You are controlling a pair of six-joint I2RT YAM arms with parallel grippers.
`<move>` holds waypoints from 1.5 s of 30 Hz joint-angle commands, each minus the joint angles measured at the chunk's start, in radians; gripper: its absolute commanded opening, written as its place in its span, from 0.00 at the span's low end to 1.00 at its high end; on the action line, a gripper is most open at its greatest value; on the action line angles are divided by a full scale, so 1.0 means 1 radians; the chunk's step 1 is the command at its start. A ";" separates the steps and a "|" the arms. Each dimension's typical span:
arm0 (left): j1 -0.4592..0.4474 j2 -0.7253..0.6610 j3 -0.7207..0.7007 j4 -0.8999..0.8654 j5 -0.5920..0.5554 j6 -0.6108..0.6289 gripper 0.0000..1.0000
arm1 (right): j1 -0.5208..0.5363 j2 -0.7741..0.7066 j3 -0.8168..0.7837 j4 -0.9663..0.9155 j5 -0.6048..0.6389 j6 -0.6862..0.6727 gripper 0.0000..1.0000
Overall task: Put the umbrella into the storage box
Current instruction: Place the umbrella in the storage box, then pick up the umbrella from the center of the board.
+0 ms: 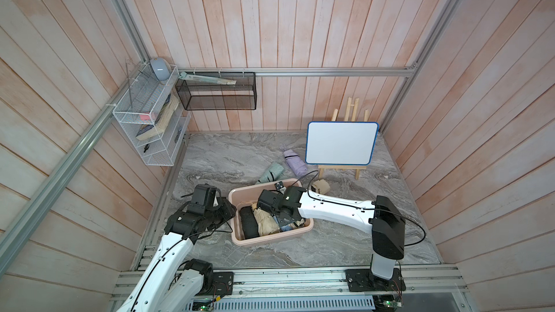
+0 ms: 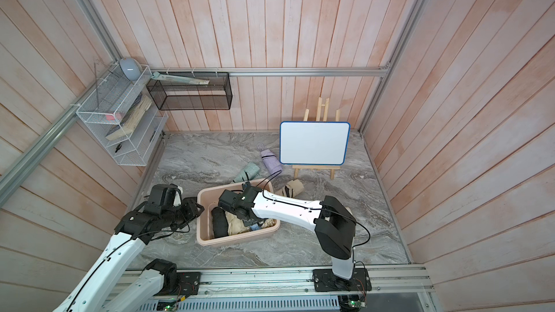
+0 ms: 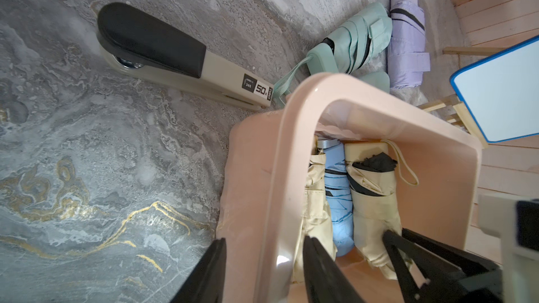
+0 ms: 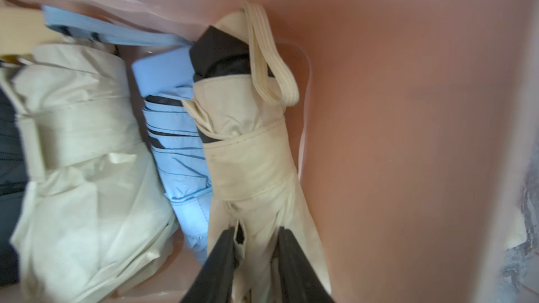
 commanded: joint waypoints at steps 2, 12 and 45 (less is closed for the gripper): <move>0.005 0.001 0.008 0.013 -0.009 0.015 0.47 | 0.001 -0.002 -0.092 0.032 -0.065 -0.004 0.23; 0.004 0.001 0.008 0.007 -0.009 0.015 0.48 | -0.016 0.041 -0.189 0.166 -0.104 -0.046 0.23; 0.005 -0.097 0.100 0.272 -0.206 0.050 0.74 | -0.658 -0.524 -0.422 0.426 -0.319 0.143 0.81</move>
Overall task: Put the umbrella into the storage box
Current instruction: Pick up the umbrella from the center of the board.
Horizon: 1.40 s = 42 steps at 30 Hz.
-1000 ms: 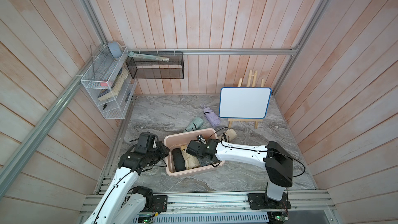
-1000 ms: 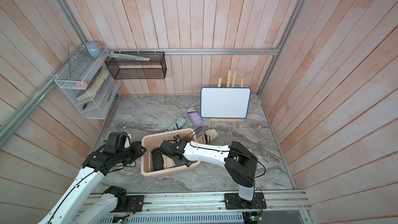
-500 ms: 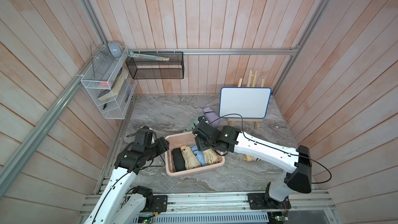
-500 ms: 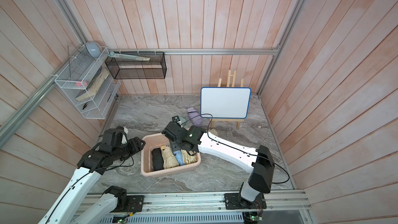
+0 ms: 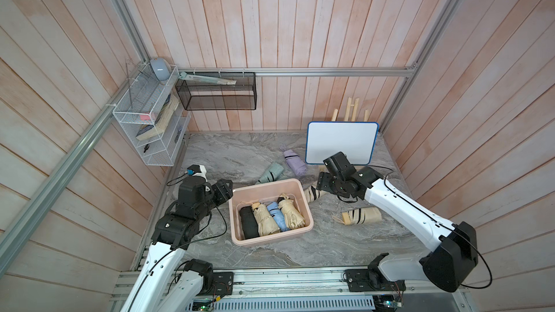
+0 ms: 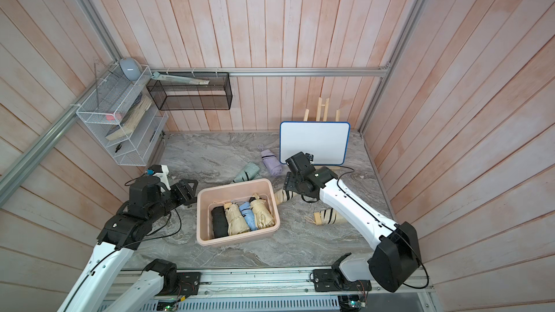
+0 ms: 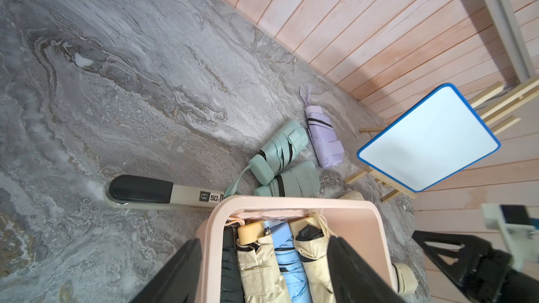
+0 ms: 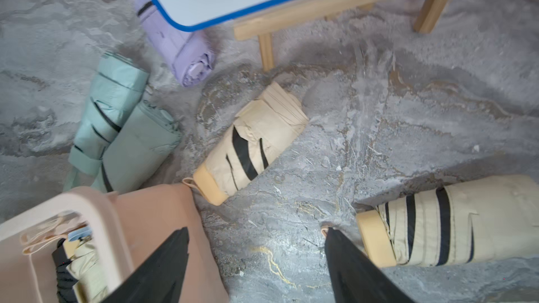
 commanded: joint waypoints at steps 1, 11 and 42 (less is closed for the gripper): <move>0.006 -0.019 -0.030 0.076 -0.041 -0.030 0.73 | -0.051 -0.029 -0.069 0.147 -0.093 0.153 0.81; 0.005 -0.028 -0.033 0.108 -0.076 -0.059 0.70 | -0.088 0.039 -0.170 0.311 -0.086 0.332 0.87; 0.006 -0.017 -0.042 0.140 -0.119 -0.083 0.70 | -0.100 0.461 0.095 0.249 -0.082 0.328 0.95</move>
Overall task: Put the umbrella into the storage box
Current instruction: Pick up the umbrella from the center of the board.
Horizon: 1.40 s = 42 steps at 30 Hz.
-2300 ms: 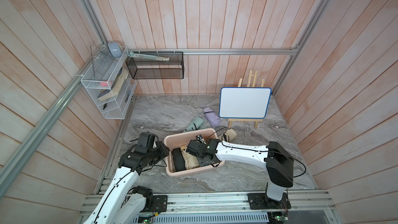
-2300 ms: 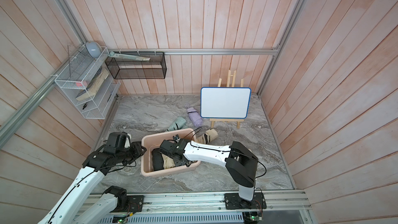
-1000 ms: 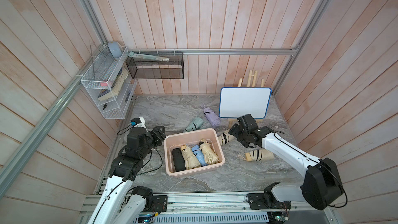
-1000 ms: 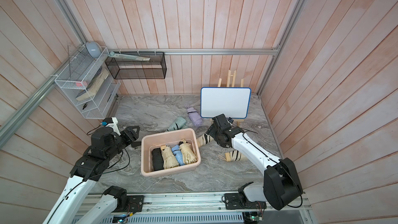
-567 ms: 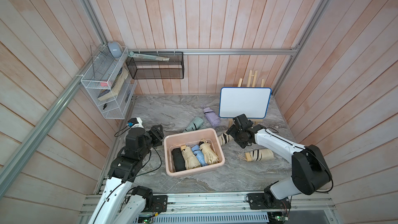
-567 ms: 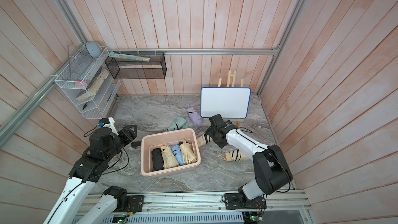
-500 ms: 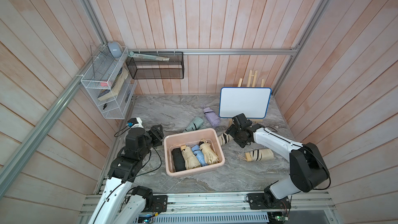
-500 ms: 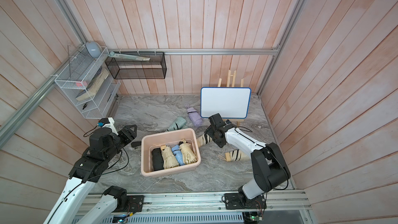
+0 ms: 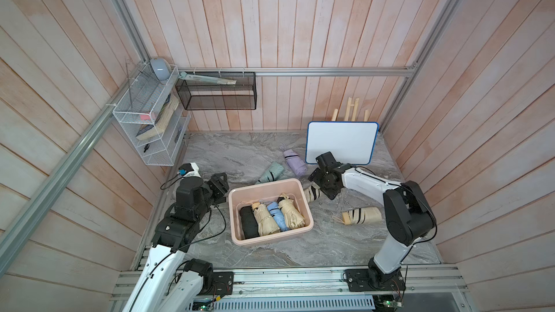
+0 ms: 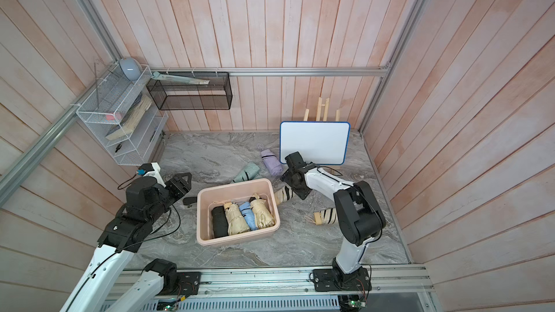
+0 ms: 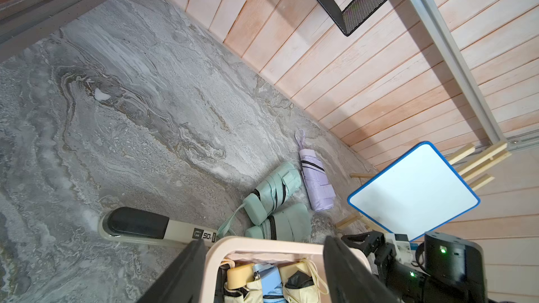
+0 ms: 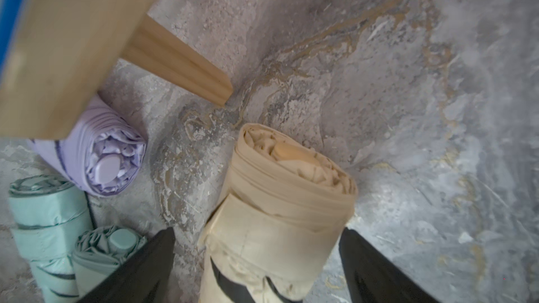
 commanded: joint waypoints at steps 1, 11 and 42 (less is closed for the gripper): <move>0.005 0.002 -0.011 0.029 -0.016 -0.009 0.70 | -0.005 0.039 0.051 -0.041 0.022 0.007 0.95; 0.005 0.001 -0.006 0.023 -0.023 -0.006 0.69 | -0.002 0.093 0.091 -0.103 0.067 0.066 0.91; 0.001 0.011 0.043 0.022 0.026 0.050 0.67 | 0.018 -0.093 -0.035 -0.178 0.133 0.142 0.54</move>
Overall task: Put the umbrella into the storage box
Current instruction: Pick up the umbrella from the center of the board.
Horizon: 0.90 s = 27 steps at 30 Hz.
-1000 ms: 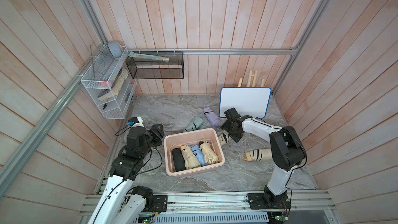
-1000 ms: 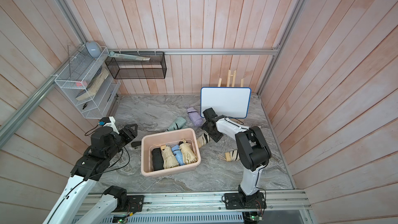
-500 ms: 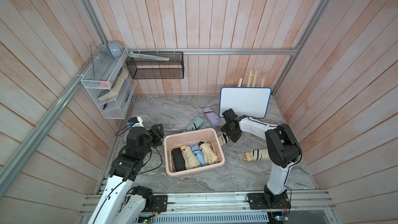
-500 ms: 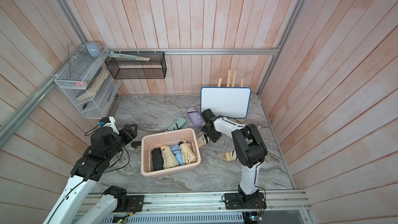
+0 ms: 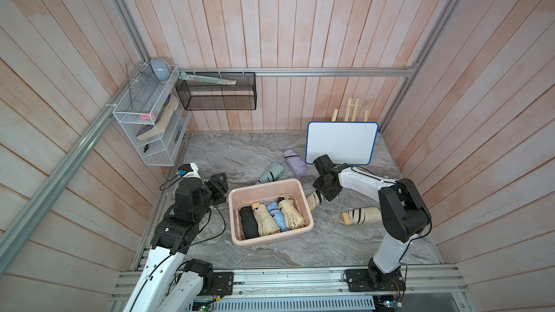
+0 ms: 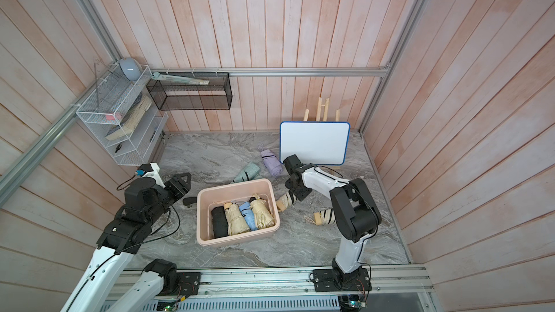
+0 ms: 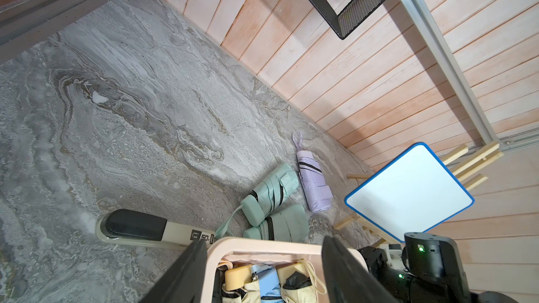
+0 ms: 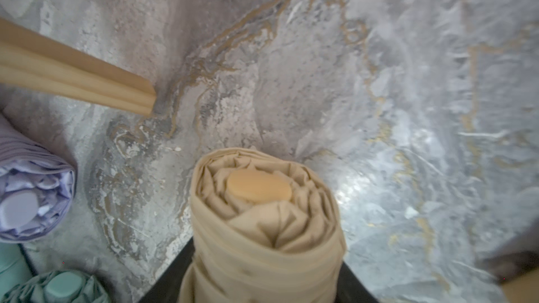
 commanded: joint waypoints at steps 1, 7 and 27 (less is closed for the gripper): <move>-0.004 0.034 0.062 0.011 0.023 0.064 0.67 | 0.001 -0.106 -0.034 -0.065 0.067 0.028 0.54; -0.053 0.071 0.117 0.092 0.016 0.141 0.67 | -0.023 -0.304 -0.130 -0.130 0.116 0.075 0.49; -0.549 0.484 0.215 0.860 -0.035 0.468 0.75 | -0.119 -0.620 0.140 -0.224 0.072 0.085 0.47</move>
